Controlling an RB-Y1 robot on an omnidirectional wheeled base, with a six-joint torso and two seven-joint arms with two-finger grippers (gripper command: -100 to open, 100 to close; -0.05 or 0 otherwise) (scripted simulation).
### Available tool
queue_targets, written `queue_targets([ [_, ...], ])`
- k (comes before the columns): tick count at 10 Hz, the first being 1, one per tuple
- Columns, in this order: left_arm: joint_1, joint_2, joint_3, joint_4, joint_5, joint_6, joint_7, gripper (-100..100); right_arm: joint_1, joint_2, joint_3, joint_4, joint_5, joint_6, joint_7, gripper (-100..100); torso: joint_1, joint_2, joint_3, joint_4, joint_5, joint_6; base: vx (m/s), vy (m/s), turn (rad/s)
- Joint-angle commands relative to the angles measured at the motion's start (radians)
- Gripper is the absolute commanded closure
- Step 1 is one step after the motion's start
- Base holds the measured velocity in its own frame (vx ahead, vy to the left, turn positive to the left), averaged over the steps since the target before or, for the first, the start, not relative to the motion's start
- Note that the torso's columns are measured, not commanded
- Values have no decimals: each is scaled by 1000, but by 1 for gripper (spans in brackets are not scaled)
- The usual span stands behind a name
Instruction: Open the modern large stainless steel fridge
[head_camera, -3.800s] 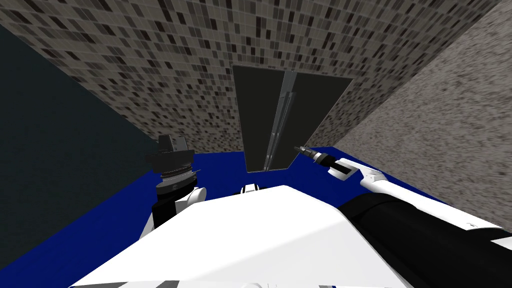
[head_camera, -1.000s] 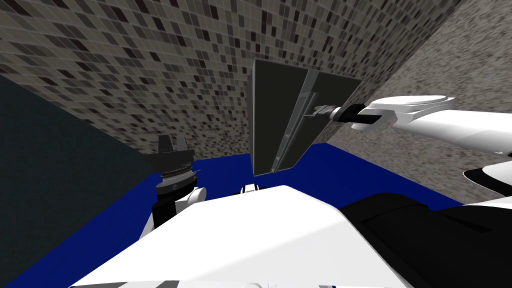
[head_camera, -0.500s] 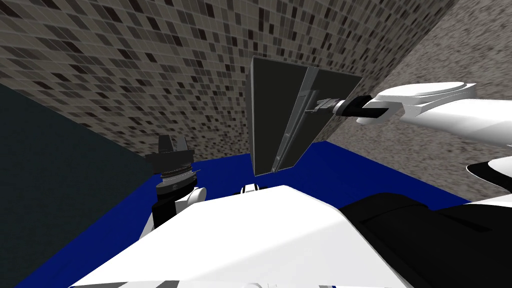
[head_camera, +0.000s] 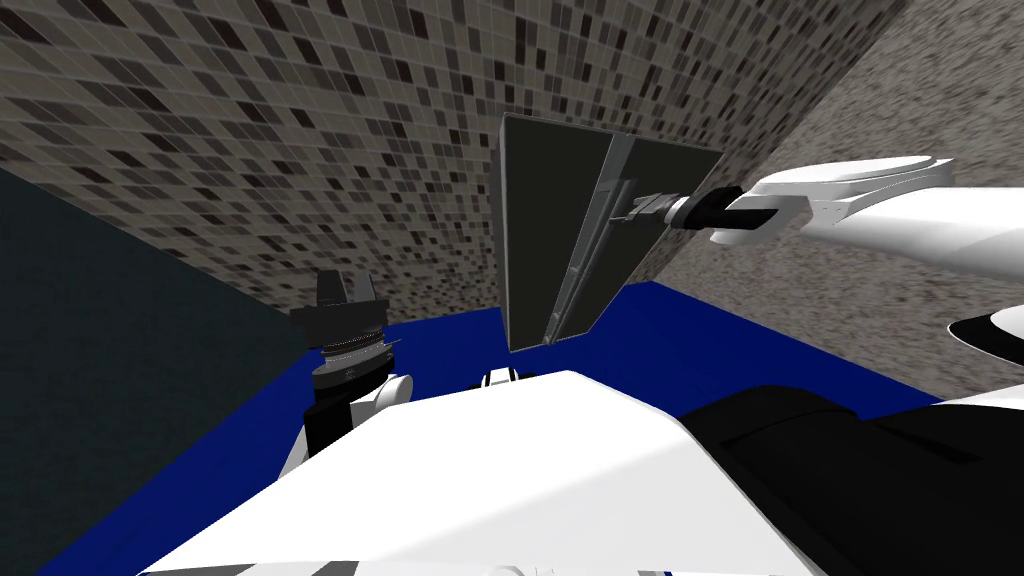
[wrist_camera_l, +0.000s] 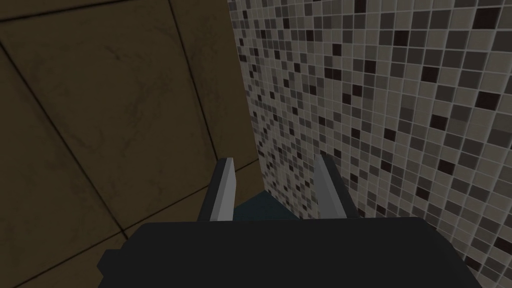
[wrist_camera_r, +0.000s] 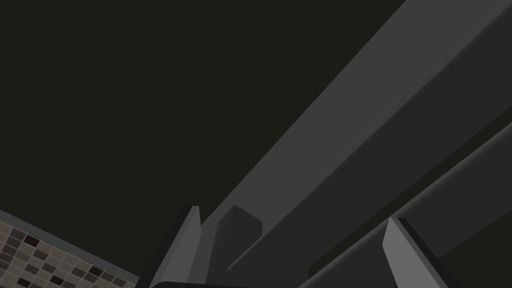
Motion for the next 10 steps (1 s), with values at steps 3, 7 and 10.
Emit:
queue_targets([
  [3, 0, 0, 0, 0, 0, 0, 0, 0, -36, -23, -45, 1, 102, 0, -51, -100, 4, 1, 1, 1, 3, -3, 12, 31, -21],
  [7, 0, 0, 0, 0, 0, 0, 0, 0, -22, 35, -15, 19, 106, 8, -34, -100, -5, 0, 0, 1, -1, 0, 29, -24, 1],
  [10, 0, 0, 0, 0, 0, 0, 0, 0, -19, -19, -28, 9, 102, 8, -43, 100, -11, -2, -2, 1, -4, 5, -29, 35, -52],
])
